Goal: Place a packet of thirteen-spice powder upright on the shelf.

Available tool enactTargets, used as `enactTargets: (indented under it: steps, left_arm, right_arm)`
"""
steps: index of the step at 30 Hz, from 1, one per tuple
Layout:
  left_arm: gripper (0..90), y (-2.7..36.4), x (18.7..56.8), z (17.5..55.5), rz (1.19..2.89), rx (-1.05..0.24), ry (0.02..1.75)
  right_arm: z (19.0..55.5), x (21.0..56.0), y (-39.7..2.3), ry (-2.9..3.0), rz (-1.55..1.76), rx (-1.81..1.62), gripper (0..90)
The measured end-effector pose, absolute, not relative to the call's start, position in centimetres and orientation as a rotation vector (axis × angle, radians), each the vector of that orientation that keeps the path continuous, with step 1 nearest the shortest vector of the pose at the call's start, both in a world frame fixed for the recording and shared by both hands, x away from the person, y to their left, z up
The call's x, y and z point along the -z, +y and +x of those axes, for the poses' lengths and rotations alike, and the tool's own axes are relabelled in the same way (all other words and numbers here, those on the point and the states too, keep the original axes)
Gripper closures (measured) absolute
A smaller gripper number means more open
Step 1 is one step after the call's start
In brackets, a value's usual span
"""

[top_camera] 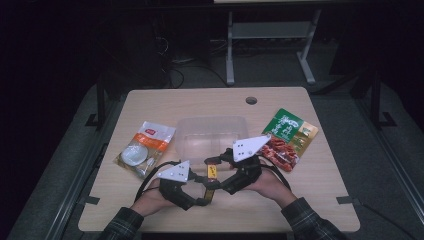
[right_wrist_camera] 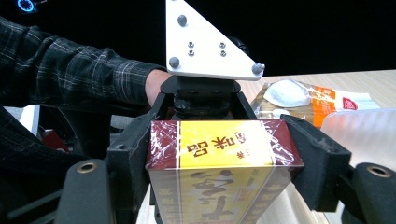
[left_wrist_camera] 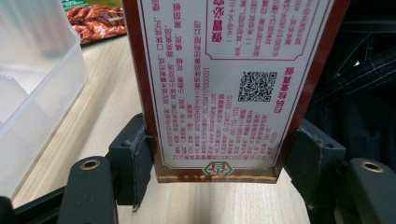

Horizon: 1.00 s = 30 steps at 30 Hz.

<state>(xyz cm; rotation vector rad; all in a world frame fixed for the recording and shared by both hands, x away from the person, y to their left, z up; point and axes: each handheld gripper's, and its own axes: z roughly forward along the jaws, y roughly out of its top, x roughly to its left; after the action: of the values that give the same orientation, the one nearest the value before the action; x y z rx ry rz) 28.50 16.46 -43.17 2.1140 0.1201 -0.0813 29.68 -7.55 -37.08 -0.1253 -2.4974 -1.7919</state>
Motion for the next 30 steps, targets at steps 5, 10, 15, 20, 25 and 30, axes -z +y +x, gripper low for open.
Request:
enactTargets:
  steps: [5,10,15,20,25,30]
  left_arm:
    - [31.3,16.0,43.5,28.5,2.140,0.087,0.132]
    - [30.0,15.7,43.9,28.5,2.164,0.076,0.167]
    - [26.2,16.1,44.1,28.5,2.176,0.072,0.198]
    - [19.8,17.2,44.4,28.4,2.223,0.054,0.255]
    - [18.7,18.6,44.5,27.8,2.241,-0.006,0.337]
    - [17.1,20.2,44.6,27.7,2.252,-0.045,0.449]
  right_arm:
    - [29.6,37.3,-7.1,-2.523,-0.129,1.767,30.9]
    - [29.6,37.6,-6.8,-2.560,-0.143,1.741,31.2]
    - [29.7,37.8,-6.9,-2.572,-0.147,1.728,31.4]
    - [29.8,37.8,-7.3,-2.570,-0.148,1.739,31.6]
    - [30.1,37.7,-7.4,-2.588,-0.138,1.720,31.6]
    - [30.6,37.5,-7.5,-2.598,-0.121,1.719,31.6]
